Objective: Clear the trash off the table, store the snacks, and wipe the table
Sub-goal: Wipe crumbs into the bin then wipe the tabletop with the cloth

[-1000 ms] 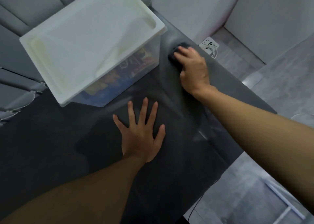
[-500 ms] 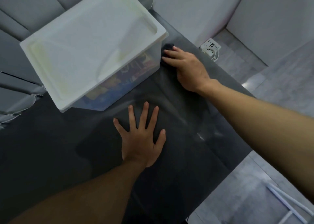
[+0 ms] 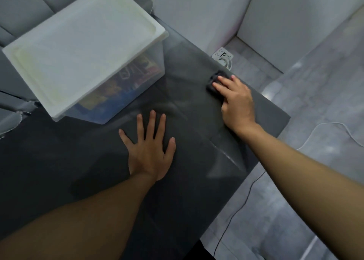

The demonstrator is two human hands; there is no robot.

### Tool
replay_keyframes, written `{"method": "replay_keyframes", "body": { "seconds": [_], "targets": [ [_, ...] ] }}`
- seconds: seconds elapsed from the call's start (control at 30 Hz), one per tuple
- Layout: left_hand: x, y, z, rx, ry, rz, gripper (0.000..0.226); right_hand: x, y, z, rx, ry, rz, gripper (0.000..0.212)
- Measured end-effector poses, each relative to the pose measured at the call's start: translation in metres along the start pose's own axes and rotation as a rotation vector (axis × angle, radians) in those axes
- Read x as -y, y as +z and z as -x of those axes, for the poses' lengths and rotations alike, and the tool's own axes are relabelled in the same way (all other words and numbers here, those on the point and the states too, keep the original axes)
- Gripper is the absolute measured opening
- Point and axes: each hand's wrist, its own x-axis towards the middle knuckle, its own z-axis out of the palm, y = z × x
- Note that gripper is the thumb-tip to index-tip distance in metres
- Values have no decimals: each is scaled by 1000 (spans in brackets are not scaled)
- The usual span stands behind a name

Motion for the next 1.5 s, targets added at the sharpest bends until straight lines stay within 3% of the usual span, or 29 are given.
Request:
{"method": "replay_keyframes", "body": {
  "seconds": [0.07, 0.1, 0.23, 0.3, 0.37, 0.47, 0.53, 0.67, 0.73, 0.8, 0.9, 0.97, 1.17, 1.23, 1.33, 1.37, 1.5],
  "targets": [
    [0, 2, 0, -21, 13, 20, 66, 11, -1, 15, -57, 189, -7, 62],
    [0, 3, -1, -31, 30, 31, 65, 18, -1, 27, -60, 189, -16, 63],
    [-2, 2, 1, -63, 150, 70, 61, 18, -9, 79, 83, -217, -49, 59],
    [-2, 2, 3, -62, 167, 71, 61, 5, -20, 92, 134, -315, -19, 58],
    [-3, -1, 4, -58, 162, 78, 61, -5, -27, 100, 84, -204, 21, 59],
    [-5, -10, -2, -44, 154, 101, 61, 13, -25, 111, -55, 174, 19, 65],
    [-4, -15, -8, -63, 152, 106, 60, 33, -18, 123, -79, 222, -13, 65],
    [8, -11, -13, -99, 75, 97, 66, 32, -20, 148, 85, -301, -35, 55],
    [15, -4, -11, -93, 39, 78, 72, 13, -28, 139, 95, -399, 0, 50],
    [17, -1, -9, -84, 29, 68, 76, -7, -33, 121, 25, -252, 49, 53],
    [16, 1, -9, -75, 9, 48, 81, -11, -33, 91, -66, 294, 39, 62],
    [14, 1, -11, -75, 4, 42, 84, 8, -25, 79, -102, 386, 19, 63],
    [12, -2, -14, -68, -3, 29, 86, 29, -4, 64, 116, -340, -8, 51],
    [13, -2, -15, -54, -2, 15, 85, 23, 0, 38, 85, -265, -32, 54],
    [15, -3, -15, -45, 6, 5, 85, 37, 7, 7, 23, 49, -118, 65],
    [15, -3, -15, -44, 7, -3, 85, 47, 10, 4, 40, 33, -125, 64],
    [15, -4, -16, -31, 10, -15, 85, 55, 16, 10, 153, -410, -136, 46]
  ]
}}
